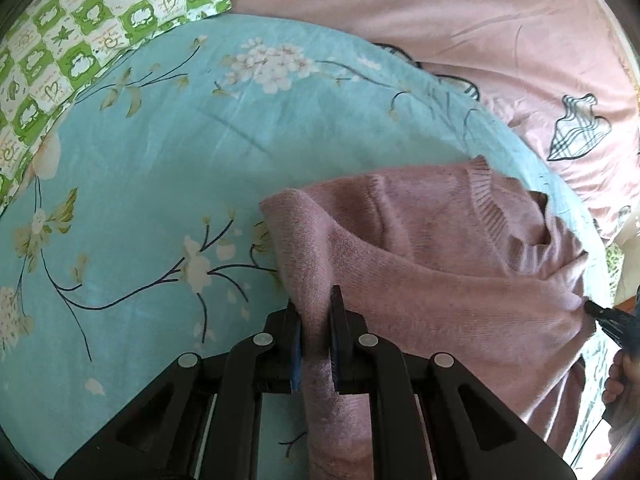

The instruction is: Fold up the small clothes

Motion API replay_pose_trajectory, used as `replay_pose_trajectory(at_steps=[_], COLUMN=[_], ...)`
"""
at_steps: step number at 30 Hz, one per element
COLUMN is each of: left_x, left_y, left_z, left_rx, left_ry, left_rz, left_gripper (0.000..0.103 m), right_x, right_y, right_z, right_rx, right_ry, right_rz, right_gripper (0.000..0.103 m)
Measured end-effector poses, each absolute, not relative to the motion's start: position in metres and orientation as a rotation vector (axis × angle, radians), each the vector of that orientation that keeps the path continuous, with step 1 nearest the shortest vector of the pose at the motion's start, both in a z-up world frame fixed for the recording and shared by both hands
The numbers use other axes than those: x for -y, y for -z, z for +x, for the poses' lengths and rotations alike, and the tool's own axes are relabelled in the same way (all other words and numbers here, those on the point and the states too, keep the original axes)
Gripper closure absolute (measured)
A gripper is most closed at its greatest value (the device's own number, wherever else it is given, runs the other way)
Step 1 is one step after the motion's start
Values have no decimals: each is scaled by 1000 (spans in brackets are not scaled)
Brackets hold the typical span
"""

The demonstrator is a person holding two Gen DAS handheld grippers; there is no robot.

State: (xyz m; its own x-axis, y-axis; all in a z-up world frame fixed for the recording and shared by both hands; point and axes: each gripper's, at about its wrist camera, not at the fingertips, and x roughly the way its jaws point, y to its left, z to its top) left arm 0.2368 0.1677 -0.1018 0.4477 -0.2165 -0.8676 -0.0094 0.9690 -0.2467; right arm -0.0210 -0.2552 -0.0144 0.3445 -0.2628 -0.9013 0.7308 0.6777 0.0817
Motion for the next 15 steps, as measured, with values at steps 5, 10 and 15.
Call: replay_pose_trajectory(at_steps=[5,10,15], left_x=[-175,-172,-145], left_y=[93,76,104], left_z=[227,194,179], left_rx=[-1107,-1101,-1201], left_ry=[135,202,180], left_rz=[-230,-239,-26], left_gripper=[85,85,82], right_x=[236,193,215], right_y=[5,8,47], right_z=[-18,-11,-21], right_rx=[-1020,-1032,-1115], right_ry=[814,543,646], right_rz=[407,405,517], right_gripper=[93,92,93])
